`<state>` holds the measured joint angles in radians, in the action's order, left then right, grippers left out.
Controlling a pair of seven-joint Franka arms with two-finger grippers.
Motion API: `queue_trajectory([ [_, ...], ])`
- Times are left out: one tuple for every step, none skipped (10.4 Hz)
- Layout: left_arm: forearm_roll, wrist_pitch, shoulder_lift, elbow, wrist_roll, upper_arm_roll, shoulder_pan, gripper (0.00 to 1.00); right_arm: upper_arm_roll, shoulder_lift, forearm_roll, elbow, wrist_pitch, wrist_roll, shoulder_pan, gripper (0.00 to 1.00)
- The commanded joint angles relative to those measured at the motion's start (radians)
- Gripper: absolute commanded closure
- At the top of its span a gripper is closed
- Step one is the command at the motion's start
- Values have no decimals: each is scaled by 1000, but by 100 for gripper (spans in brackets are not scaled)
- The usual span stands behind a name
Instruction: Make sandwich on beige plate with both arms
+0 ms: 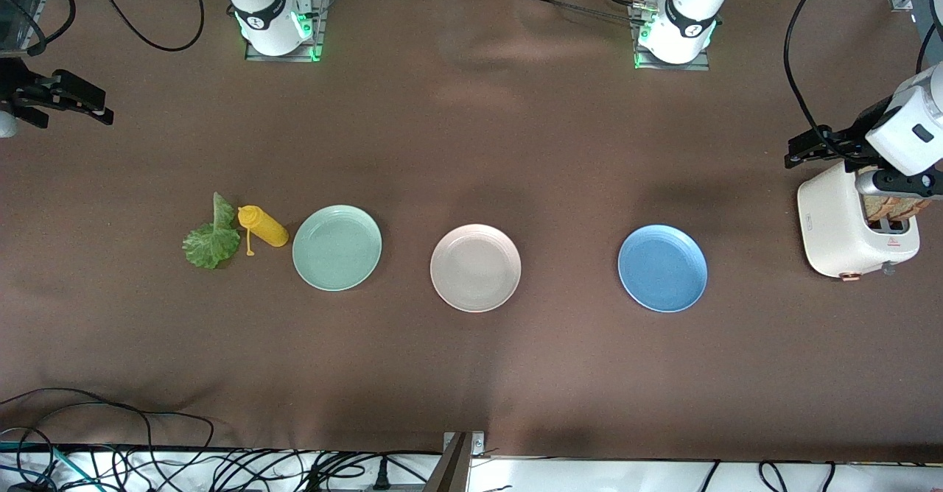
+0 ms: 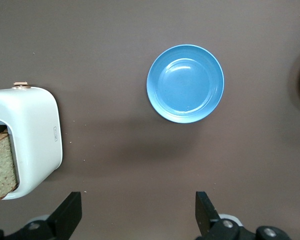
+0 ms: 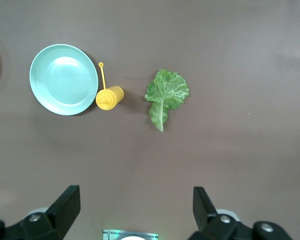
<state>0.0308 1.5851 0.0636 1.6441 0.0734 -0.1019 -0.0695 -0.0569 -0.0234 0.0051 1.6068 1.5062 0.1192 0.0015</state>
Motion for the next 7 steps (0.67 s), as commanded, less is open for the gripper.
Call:
queue_trajectory([
  [-25, 3, -12, 13, 17, 5, 5, 0, -1, 6, 6, -22, -17, -6, -3, 0],
  [-26, 1, -11, 23, 17, 5, 5, 0, 0, 6, 6, -22, -17, -6, -3, 0],
  [-25, 1, -11, 26, 17, 7, 5, 0, -1, 6, 6, -22, -17, -6, -3, 0],
  [-25, 1, -11, 26, 17, 5, 7, 0, -1, 6, 6, -21, -17, -6, -5, 0],
  [-25, -2, -11, 26, 16, 5, 7, 0, -1, 6, 7, -21, -14, -6, -5, 0],
  [-25, -25, -4, 17, 14, 5, 7, 0, 0, 6, 7, -21, -14, -6, -8, 0],
  [-23, -42, -2, 16, 17, 1, 8, 0, 0, 11, 7, -22, -14, -6, -8, 0],
])
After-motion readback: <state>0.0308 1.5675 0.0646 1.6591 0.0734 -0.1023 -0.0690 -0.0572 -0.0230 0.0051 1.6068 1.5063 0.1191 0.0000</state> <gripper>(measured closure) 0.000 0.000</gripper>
